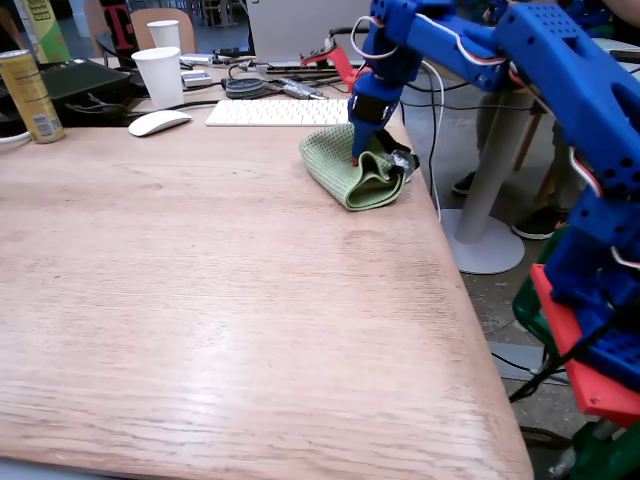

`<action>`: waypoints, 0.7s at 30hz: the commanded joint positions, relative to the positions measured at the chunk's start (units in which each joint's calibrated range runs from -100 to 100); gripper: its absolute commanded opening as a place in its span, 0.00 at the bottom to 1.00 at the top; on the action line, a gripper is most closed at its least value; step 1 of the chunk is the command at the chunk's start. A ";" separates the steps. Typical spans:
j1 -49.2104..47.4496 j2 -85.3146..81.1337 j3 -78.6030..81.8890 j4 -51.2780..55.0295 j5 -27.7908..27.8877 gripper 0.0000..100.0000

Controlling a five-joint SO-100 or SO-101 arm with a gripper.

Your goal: Clean the table

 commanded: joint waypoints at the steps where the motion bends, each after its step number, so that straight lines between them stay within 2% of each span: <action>1: 1.66 0.05 -1.26 0.39 0.24 0.00; 3: 5.89 -1.15 -1.35 1.95 0.24 0.00; 7: 8.59 -19.07 -0.22 15.66 0.29 0.00; 12: 6.22 -35.20 -0.03 16.15 0.00 0.00; 17: -12.39 -40.43 -0.03 16.15 -0.59 0.00; 21: -28.97 -40.94 1.57 10.65 -4.59 0.00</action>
